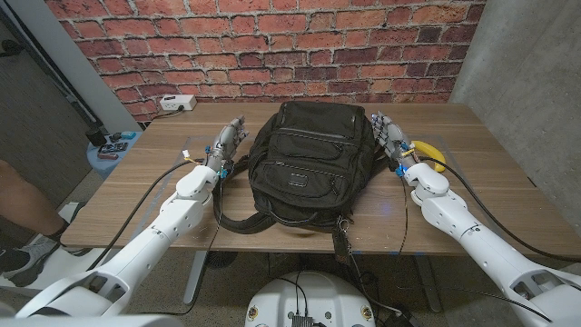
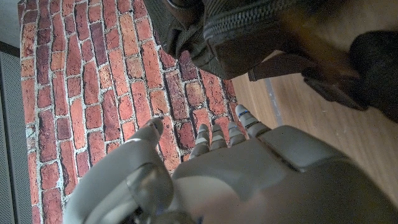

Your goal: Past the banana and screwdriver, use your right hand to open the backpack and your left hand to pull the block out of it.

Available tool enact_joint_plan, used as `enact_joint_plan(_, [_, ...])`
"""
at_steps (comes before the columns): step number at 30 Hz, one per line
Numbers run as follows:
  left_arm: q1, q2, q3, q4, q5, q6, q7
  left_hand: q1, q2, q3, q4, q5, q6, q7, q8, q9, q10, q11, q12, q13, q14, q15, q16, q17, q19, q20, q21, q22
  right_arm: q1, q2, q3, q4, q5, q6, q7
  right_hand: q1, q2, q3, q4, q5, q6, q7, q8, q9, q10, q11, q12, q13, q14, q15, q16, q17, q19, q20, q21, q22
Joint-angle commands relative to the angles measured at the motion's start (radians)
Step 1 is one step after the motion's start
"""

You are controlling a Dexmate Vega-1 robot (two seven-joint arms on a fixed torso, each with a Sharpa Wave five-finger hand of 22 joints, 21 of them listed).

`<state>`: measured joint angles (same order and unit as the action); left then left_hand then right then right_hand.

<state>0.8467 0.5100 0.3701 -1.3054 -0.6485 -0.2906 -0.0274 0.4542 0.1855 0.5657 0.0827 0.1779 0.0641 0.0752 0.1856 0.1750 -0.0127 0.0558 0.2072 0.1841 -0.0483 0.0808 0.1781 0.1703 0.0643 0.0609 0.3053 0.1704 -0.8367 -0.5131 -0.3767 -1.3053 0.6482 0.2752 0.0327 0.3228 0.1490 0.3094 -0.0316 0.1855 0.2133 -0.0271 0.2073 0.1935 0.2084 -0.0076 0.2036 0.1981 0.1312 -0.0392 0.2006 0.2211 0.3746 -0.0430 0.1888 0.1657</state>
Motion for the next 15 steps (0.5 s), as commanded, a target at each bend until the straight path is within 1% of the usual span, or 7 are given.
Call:
enact_joint_plan(1, [0.018,0.006,0.001,-0.021,0.001,-0.003,0.004,0.009,0.0,0.009,-0.001,0.004,-0.001,0.006,0.004,0.004,-0.001,0.009,0.005,0.001,-0.002,0.007,0.005,0.001,0.001,0.008,0.003,0.005,-0.001,-0.006,-0.01,-0.02,-0.008,-0.02,-0.003,0.009,0.0,0.007,0.0,0.005,0.007,-0.002,0.004,0.003,0.009,-0.001,0.005,0.005,0.009,-0.018,0.006,0.004,0.005,-0.019,0.007,0.005])
enact_joint_plan(7, [0.031,0.015,-0.004,-0.04,-0.002,-0.002,0.006,0.01,-0.001,0.013,-0.004,0.005,-0.001,0.007,0.004,0.004,0.001,0.007,0.005,0.001,-0.002,0.006,0.004,0.001,0.001,0.009,0.0,0.005,-0.012,-0.014,-0.01,-0.045,-0.014,-0.023,-0.012,0.008,0.0,0.008,0.0,0.004,0.007,-0.002,0.003,0.003,0.009,-0.002,0.004,0.005,0.009,-0.018,0.006,0.003,0.004,-0.018,0.006,0.005])
enact_joint_plan(15, [0.04,0.032,-0.009,-0.056,-0.004,0.003,-0.002,0.011,-0.002,0.017,-0.009,0.005,-0.002,0.007,0.002,0.004,-0.001,0.007,0.003,0.002,-0.003,0.007,0.003,0.001,0.002,0.009,-0.003,0.005,-0.034,-0.031,-0.012,-0.103,-0.028,-0.044,-0.043,0.008,0.0,0.011,-0.001,0.004,0.007,-0.001,0.002,0.002,0.009,-0.002,0.004,0.005,0.009,-0.019,0.006,0.002,0.004,-0.017,0.006,0.005])
